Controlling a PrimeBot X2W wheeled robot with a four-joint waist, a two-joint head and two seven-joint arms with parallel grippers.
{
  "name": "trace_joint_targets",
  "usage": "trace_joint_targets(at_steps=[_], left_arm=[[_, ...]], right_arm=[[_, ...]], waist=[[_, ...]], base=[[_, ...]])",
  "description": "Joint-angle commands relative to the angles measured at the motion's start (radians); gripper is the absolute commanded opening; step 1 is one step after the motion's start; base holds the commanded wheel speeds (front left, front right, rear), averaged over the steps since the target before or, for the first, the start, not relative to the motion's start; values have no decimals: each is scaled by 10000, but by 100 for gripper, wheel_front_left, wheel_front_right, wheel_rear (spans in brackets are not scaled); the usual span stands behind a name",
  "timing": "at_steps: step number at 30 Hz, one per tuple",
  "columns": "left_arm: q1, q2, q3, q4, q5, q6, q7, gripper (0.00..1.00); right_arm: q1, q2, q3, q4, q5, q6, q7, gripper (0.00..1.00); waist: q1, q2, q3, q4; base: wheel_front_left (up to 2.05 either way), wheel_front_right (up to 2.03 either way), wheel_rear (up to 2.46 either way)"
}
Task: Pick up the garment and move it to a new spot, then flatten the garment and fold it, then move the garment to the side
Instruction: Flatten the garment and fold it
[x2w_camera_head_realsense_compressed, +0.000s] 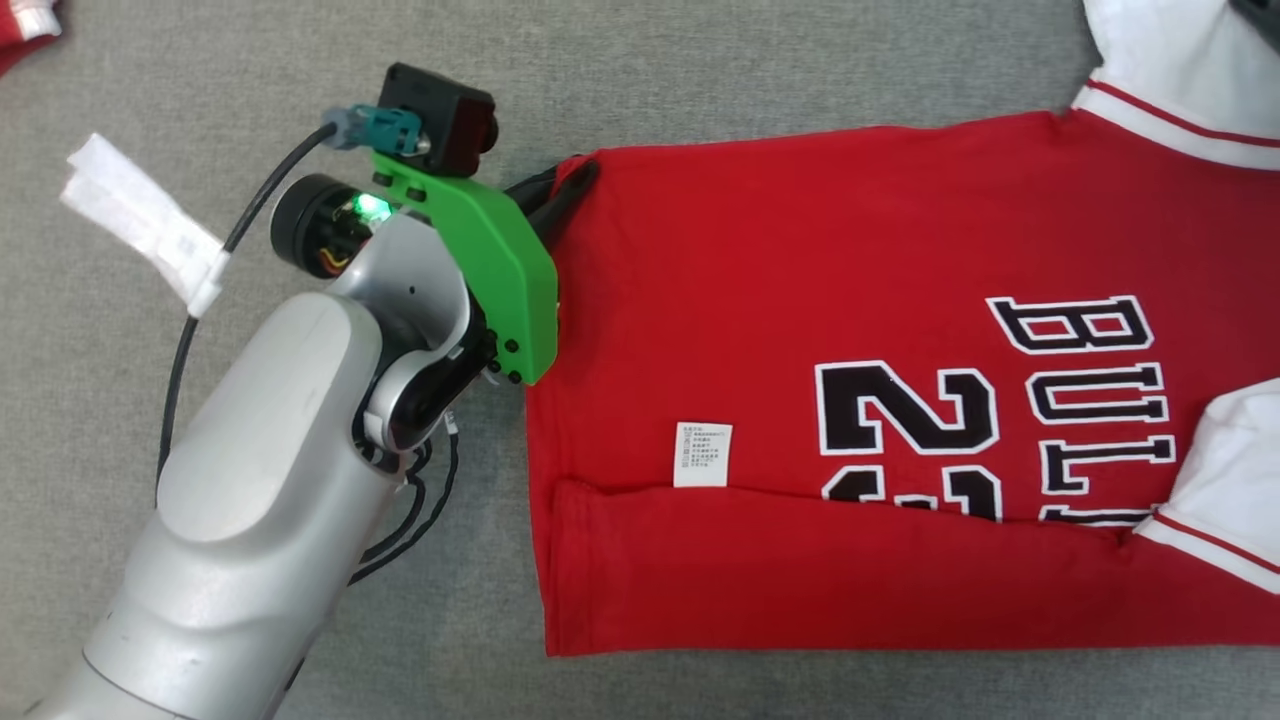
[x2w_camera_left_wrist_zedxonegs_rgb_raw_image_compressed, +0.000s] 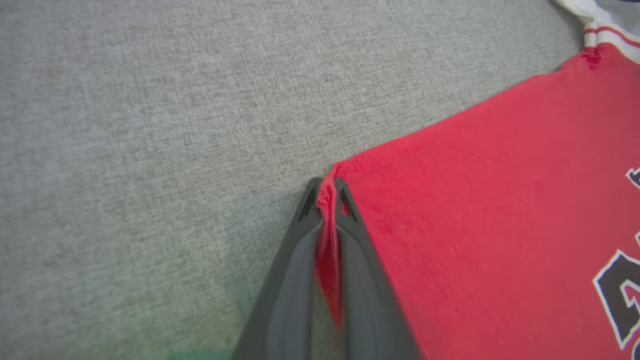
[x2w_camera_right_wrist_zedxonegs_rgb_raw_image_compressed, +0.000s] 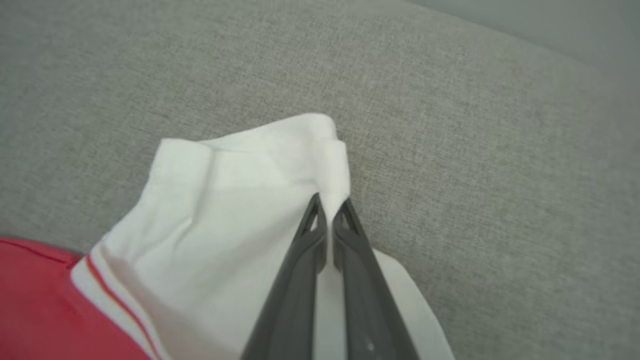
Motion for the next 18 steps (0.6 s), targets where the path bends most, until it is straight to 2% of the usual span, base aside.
trace_joint_targets(at_steps=[1, 5, 9, 16, 18], left_arm=[[366, 171, 33, 129, -63, 109, -79, 0], [718, 322, 256, -132, -17, 247, -589, 0], [1353, 497, 362, -597, -70, 358, -985, 0], [2808, 772, 352, -1733, -73, 520, -1657, 0], [3297, 914, 347, -2142, -69, 656, -1751, 0]], right_arm=[[177, -91, -60, 105, 135, -12, -393, 0], [519, -266, -131, 69, 424, -12, -1498, 0], [1367, -658, -189, -471, 928, -13, -2586, 0], [4325, -1214, -1043, -1695, 1584, -13, -4417, 0], [5286, -1097, -1295, -2100, 1667, -12, -4750, 0]], waist=[[-1, 0, -348, -274], [-1, 0, -883, -548], [-1, 0, -1537, -844], [-1, 0, -2584, -1325], [-1, 0, -2801, -1494]], base=[[0, 0, 0], [0, 0, 0], [0, 0, 0], [0, 0, 0], [0, 0, 0]])
